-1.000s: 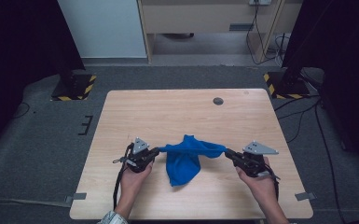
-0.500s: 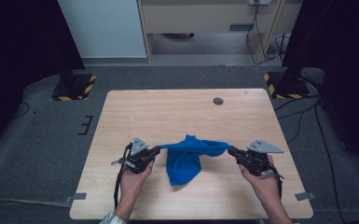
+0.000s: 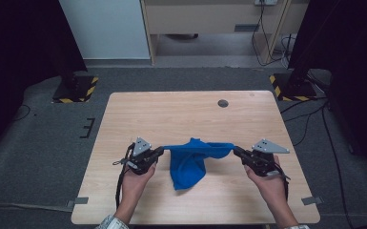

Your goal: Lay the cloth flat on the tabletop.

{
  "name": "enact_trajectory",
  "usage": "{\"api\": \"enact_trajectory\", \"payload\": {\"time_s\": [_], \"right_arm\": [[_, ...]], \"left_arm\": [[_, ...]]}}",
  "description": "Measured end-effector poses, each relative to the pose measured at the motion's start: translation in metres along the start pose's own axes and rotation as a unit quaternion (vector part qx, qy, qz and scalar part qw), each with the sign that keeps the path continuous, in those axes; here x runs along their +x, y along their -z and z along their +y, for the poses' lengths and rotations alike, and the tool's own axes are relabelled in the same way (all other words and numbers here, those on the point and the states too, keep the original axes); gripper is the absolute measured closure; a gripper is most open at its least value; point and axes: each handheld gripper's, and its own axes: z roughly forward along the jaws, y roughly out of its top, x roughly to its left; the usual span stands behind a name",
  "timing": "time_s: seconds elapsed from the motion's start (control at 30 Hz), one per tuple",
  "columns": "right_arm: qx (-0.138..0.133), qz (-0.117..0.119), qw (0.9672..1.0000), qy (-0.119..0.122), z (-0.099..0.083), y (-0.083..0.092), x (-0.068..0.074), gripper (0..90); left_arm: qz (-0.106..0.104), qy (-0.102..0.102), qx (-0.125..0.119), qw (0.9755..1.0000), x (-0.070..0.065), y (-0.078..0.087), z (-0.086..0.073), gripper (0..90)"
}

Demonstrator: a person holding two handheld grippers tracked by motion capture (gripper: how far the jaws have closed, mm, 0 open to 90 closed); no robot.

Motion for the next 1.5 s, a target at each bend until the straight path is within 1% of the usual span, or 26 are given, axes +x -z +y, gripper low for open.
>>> {"api": "enact_trajectory", "payload": {"time_s": [0.13,0.2,0.33,0.4,0.57,0.67,0.77,0.87,0.93,1.03,1.23,1.27,1.33,1.4,1.47,1.5], "right_arm": [[0.003,-0.003,1.0000,0.003,0.001,-0.001,0.002,88.0],[-0.002,-0.004,1.0000,0.001,0.004,0.001,0.002,88.0],[-0.009,-0.004,0.9999,0.003,0.007,0.007,0.004,88.0],[-0.010,-0.004,0.9999,0.005,0.009,0.007,0.004,88.0],[-0.007,-0.007,0.9999,0.006,0.012,0.004,0.001,88.0],[-0.015,-0.010,0.9998,0.001,0.013,0.007,0.000,88.0],[-0.017,-0.012,0.9998,0.002,0.014,0.010,-0.001,88.0],[-0.019,-0.011,0.9998,0.002,0.015,0.013,-0.001,88.0],[-0.025,-0.008,0.9997,0.002,0.017,0.018,0.001,88.0],[-0.029,-0.005,0.9995,0.009,0.020,0.025,0.004,87.9],[-0.043,0.002,0.9989,0.018,0.029,0.044,0.015,87.9],[-0.045,0.002,0.9987,0.023,0.031,0.047,0.017,87.9],[-0.047,0.002,0.9986,0.024,0.035,0.055,0.021,87.9],[-0.050,0.000,0.9982,0.032,0.040,0.063,0.026,87.9],[-0.052,-0.003,0.9979,0.038,0.046,0.070,0.031,87.8],[-0.054,-0.005,0.9979,0.037,0.049,0.073,0.034,87.8]], "left_arm": [[0.004,0.007,-0.005,1.0000,-0.002,0.002,0.001,88.0],[0.005,0.006,-0.012,0.9999,-0.004,0.006,0.003,88.0],[0.004,0.010,-0.023,0.9997,-0.007,0.012,0.007,88.0],[0.005,0.008,-0.021,0.9997,-0.006,0.011,0.008,88.1],[0.002,0.017,-0.022,0.9996,-0.005,0.006,0.011,88.1],[0.002,0.007,-0.021,0.9997,-0.008,0.008,0.014,88.1],[0.000,0.008,-0.024,0.9997,-0.011,0.010,0.017,88.1],[0.001,0.009,-0.030,0.9995,-0.014,0.016,0.021,88.1],[0.002,0.007,-0.034,0.9994,-0.015,0.021,0.023,88.1],[0.004,0.006,-0.037,0.9993,-0.018,0.026,0.026,88.1],[0.002,0.004,-0.049,0.9988,-0.024,0.041,0.034,88.0],[0.002,0.004,-0.052,0.9987,-0.025,0.043,0.036,88.0],[0.001,0.000,-0.056,0.9984,-0.026,0.047,0.041,88.0],[0.001,0.000,-0.061,0.9981,-0.027,0.050,0.045,87.9],[-0.001,0.001,-0.062,0.9980,-0.027,0.053,0.049,87.9],[0.000,-0.002,-0.060,0.9982,-0.027,0.053,0.051,87.9]]}}
